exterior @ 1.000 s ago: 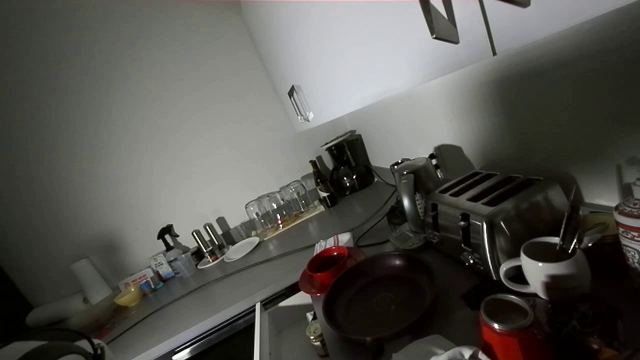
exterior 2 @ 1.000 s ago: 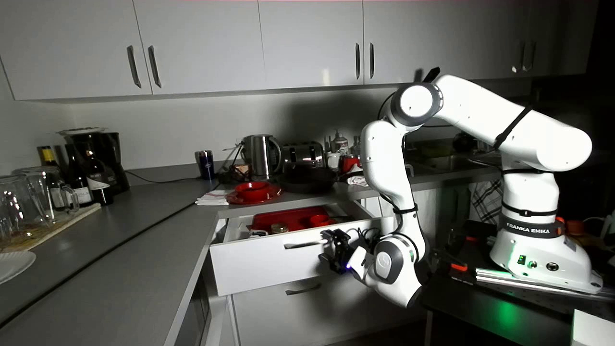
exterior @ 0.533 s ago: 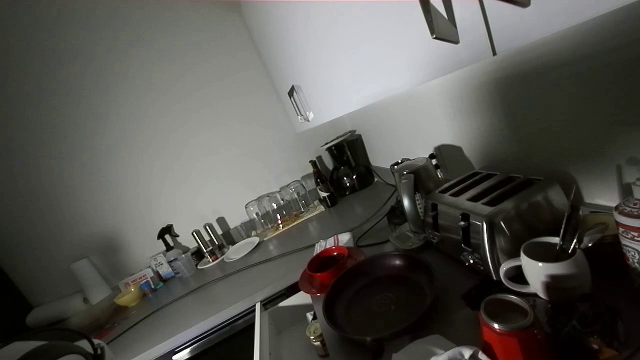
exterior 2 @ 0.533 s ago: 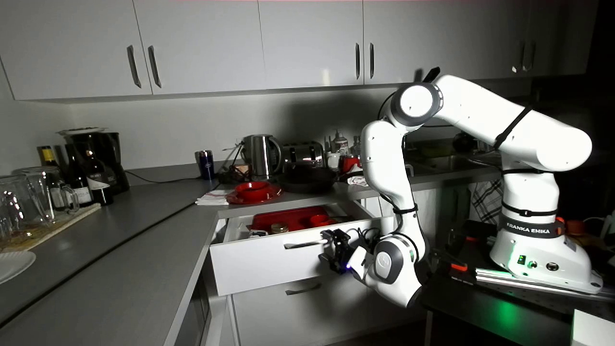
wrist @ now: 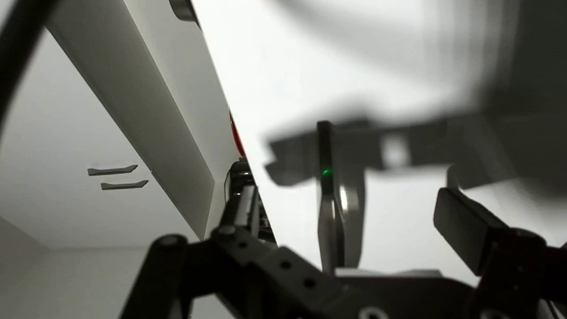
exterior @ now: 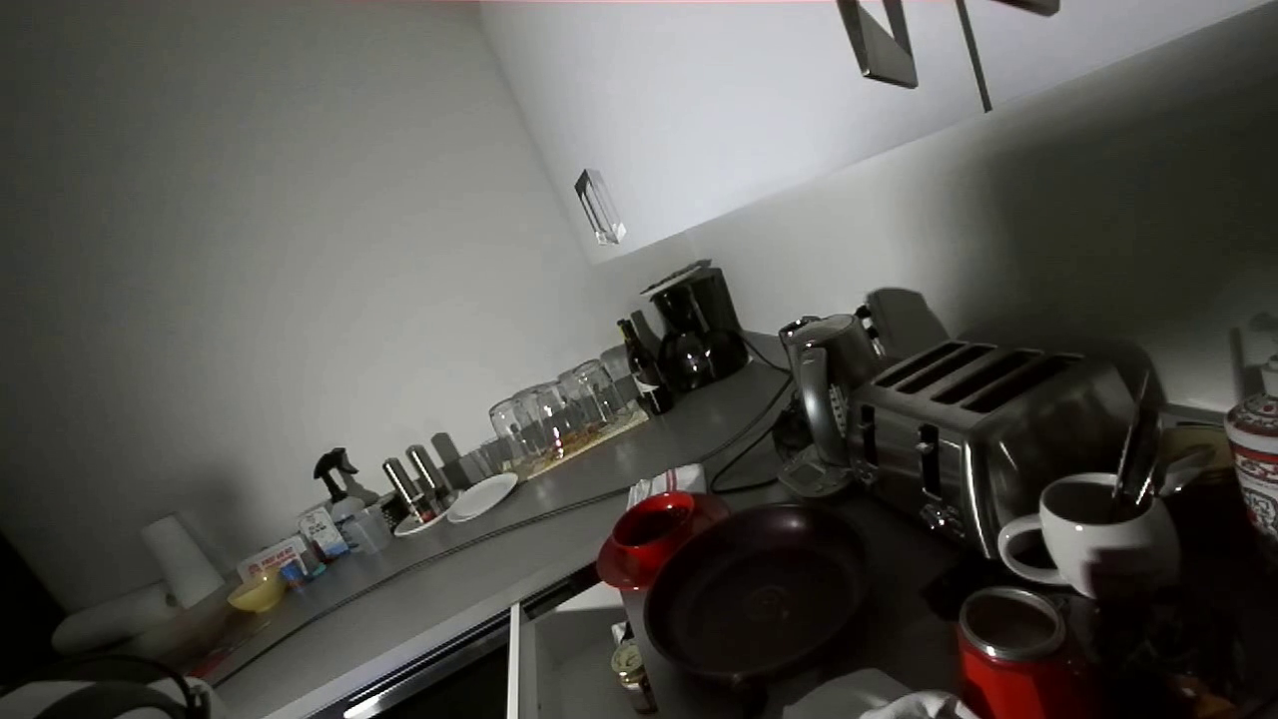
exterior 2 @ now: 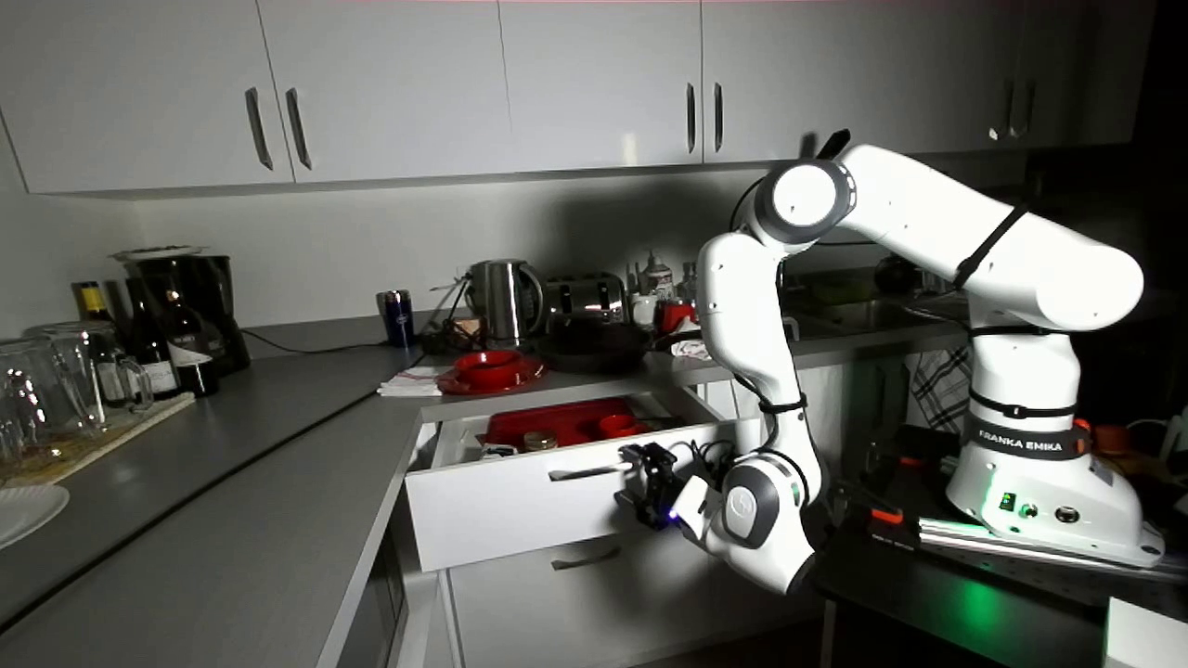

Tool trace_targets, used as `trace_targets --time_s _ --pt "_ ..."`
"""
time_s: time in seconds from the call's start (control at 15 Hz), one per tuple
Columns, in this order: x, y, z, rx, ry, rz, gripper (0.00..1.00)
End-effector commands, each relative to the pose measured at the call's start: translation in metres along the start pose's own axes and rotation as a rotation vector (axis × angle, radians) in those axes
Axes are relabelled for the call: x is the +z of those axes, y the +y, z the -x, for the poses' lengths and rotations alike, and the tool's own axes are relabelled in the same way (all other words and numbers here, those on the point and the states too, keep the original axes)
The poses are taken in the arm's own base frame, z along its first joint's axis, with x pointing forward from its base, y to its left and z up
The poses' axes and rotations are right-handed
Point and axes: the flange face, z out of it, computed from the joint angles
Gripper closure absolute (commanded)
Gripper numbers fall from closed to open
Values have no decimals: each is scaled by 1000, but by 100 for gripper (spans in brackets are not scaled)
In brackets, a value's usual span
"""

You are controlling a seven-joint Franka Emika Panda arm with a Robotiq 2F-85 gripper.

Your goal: Open the topmost drawer

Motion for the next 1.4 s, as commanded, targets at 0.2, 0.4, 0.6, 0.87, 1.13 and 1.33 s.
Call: trace_targets --time_s 0.2,0.4,0.6,0.87,1.13,1.33 --pt "-18 0 -45 92 31 -28 0" --pt "1 -3 -6 9 -4 5 0" --pt "4 -4 3 -5 -11 7 0" --pt "1 -4 1 -4 -5 5 0" --pt "-18 0 -46 105 37 -30 0" --pt "-31 -2 -54 116 45 -52 0"
